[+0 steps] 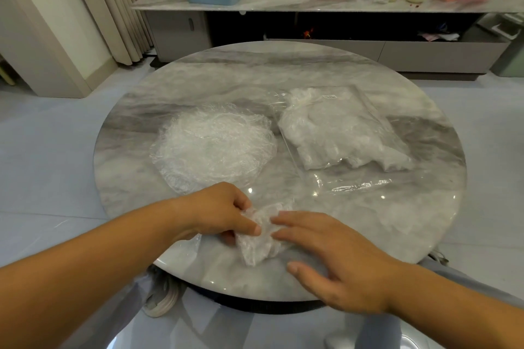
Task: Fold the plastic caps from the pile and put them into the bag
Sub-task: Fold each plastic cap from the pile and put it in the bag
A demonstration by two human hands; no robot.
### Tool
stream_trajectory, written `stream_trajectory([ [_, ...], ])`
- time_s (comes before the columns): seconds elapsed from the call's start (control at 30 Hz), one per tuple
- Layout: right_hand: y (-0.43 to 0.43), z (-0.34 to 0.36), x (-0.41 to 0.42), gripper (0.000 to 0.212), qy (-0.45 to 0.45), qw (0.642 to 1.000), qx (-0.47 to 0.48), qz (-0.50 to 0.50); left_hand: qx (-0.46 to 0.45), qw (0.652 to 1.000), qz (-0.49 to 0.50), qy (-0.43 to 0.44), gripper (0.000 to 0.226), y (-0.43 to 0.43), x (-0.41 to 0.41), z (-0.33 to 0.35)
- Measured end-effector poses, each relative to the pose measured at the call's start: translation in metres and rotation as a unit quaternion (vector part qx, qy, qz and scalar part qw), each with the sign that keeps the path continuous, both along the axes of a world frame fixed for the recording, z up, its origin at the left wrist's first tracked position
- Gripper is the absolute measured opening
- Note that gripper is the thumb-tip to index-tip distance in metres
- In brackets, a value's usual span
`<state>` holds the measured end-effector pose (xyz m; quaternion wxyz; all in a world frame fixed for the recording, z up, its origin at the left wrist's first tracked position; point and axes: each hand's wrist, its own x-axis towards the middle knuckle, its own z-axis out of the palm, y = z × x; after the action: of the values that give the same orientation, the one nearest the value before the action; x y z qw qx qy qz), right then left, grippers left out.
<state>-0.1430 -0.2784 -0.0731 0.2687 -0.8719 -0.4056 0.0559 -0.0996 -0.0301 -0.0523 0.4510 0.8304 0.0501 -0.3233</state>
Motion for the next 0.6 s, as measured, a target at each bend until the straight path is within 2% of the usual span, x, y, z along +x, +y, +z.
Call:
stream_trajectory([
  [0.07,0.005,0.006,0.002,0.044,0.05,0.996,0.026,-0.065,-0.061,0.997,0.043,0.001,0.016,0.004,-0.003,0.0],
  [0.13,0.011,0.013,0.004,0.032,0.138,0.978,0.078,-0.136,-0.114,0.99,0.082,0.001,0.017,0.008,-0.006,0.0],
  [0.27,0.02,0.021,0.013,0.02,0.297,0.906,0.212,-0.214,-0.198,0.974,0.111,0.013,0.015,0.012,-0.011,0.004],
  [0.33,0.025,0.023,0.018,0.019,0.357,0.866,0.278,-0.213,-0.237,0.965,0.108,0.024,0.017,0.012,-0.014,0.008],
  [0.47,0.031,0.022,0.026,0.042,0.457,0.78,0.378,-0.197,-0.284,0.953,0.099,0.048,0.041,0.009,-0.017,0.01],
  [0.53,0.032,0.024,0.028,0.044,0.449,0.772,0.406,-0.192,-0.287,0.95,0.102,0.064,0.04,0.007,-0.019,0.009],
  [0.6,0.033,0.025,0.029,0.04,0.396,0.804,0.401,-0.188,-0.276,0.951,0.112,0.083,0.039,0.005,-0.021,0.006],
])
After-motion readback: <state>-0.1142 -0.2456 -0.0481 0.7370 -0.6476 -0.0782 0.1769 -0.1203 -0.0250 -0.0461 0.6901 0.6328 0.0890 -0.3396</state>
